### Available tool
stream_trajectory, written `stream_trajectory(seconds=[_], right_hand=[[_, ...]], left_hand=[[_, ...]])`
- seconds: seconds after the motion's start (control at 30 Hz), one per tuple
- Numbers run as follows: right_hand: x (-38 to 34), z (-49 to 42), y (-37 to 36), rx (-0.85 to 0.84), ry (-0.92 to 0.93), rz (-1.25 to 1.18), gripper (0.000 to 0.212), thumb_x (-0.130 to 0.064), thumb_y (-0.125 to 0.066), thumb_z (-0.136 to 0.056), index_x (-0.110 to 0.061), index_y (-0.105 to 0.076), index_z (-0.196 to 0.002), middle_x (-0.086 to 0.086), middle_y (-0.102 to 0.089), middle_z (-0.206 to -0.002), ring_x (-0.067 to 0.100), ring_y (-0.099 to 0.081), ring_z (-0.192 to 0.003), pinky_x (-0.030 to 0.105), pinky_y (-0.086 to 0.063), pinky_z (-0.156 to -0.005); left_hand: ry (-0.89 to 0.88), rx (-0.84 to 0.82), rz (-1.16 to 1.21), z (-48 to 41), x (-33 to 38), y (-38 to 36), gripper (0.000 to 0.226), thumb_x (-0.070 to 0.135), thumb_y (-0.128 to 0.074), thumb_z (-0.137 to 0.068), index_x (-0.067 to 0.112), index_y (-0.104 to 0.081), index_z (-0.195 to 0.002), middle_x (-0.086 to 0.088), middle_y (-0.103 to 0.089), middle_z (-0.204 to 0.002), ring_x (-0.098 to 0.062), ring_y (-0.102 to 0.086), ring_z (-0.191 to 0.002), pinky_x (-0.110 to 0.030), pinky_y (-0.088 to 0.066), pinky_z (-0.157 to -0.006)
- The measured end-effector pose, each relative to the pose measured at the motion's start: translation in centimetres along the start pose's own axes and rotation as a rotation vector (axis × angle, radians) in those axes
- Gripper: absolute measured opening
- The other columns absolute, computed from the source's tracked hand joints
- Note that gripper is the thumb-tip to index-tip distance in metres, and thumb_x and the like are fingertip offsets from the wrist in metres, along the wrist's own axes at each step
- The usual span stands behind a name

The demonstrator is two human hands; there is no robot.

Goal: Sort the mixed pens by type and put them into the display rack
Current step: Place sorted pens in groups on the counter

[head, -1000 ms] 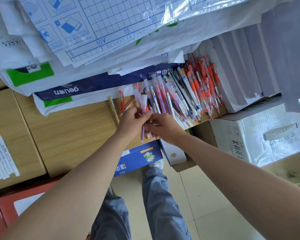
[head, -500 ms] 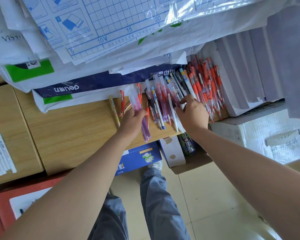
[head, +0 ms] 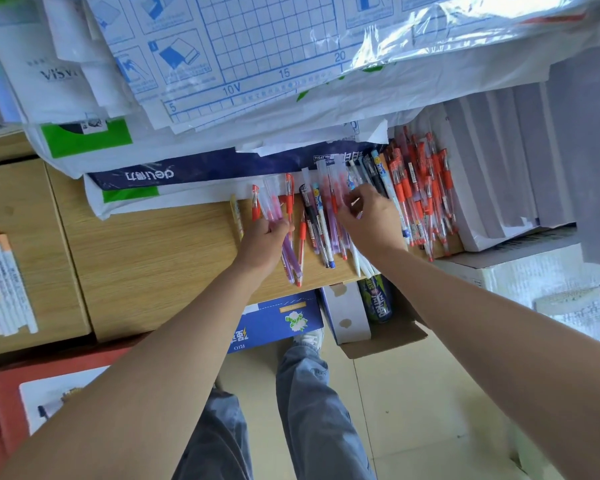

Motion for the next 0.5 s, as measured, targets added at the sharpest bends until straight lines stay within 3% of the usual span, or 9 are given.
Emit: stream_trajectory(seconds=[0.13, 0.3, 0.4, 0.5], right_hand=[[-0.7, -1.4, -1.1, -0.006, -0.035, 0.123, 0.021, -0.020, -0.063, -0.091, -0.005, -0.056, -0.103, 0.001, -0.057, -0.078, 0.012, -0.051, -0.063, 0.018, -0.036, -0.053], [-1.0, -1.8, -1.8, -0.010, -0.076, 0.206, 0.035, -0.032, -0.072, -0.084, -0.005, -0.056, -0.099, 0.003, -0.056, -0.078, 0.017, -0.054, -0.069, 0.027, -0.045, -0.060], [-1.3, -2.1, -2.3, -0.027, -0.082, 0.202, 0.038, -0.035, -0.074, -0.082, -0.006, -0.056, -0.098, 0.004, -0.059, -0.080, 0.014, -0.052, -0.069, 0.020, -0.037, -0.057], [-1.5, -2.4, -2.6, -0.041, -0.098, 0.157, 0.040, -0.038, -0.077, -0.078, -0.007, -0.057, -0.094, 0.003, -0.060, -0.079, 0.013, -0.052, -0.068, 0.015, -0.030, -0.051]], left_hand=[[-0.004, 0.012, 0.012, 0.0, 0.1, 0.3, 0.025, 0.026, -0.042, -0.101, 0.015, -0.058, -0.087, -0.024, -0.062, -0.112, -0.026, -0.057, -0.094, -0.039, -0.044, -0.084], [-0.004, 0.024, -0.005, -0.4, -0.6, 0.8, 0.033, 0.027, -0.041, -0.101, 0.000, -0.060, -0.101, -0.025, -0.062, -0.108, -0.035, -0.059, -0.096, -0.038, -0.044, -0.080], [-0.006, 0.036, -0.010, -0.8, -0.7, 1.1, 0.036, 0.027, -0.041, -0.101, -0.003, -0.060, -0.107, -0.025, -0.062, -0.108, -0.037, -0.061, -0.099, -0.042, -0.047, -0.082], [-0.013, 0.040, -0.002, -1.2, -0.6, 1.3, 0.038, 0.026, -0.042, -0.101, -0.007, -0.060, -0.104, -0.024, -0.062, -0.098, -0.029, -0.057, -0.086, -0.036, -0.041, -0.076]])
Point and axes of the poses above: each hand's wrist, its own z-axis away from the middle knuckle, its own y-axis out of the back of the hand, x = y × z, the point moved 3 cm from there along -z, towards the middle knuckle
